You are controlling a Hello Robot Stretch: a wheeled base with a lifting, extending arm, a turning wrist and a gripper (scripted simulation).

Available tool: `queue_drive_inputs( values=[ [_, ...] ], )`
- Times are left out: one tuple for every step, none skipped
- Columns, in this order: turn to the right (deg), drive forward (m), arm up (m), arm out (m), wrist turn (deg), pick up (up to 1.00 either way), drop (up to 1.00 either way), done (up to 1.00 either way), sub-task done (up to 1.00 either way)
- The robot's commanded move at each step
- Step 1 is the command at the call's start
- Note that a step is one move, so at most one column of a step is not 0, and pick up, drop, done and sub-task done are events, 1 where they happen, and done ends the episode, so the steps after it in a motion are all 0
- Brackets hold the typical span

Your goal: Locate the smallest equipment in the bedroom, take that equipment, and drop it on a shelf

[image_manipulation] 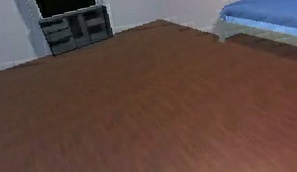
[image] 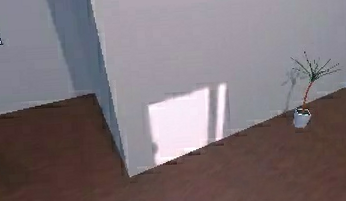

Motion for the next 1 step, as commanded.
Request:
queue_drive_inputs(
  values=[
    [-36.0, 0.0, 0.0, 0.0, 0.0, 0.0, 0.0, 0.0, 0.0]
  ],
)
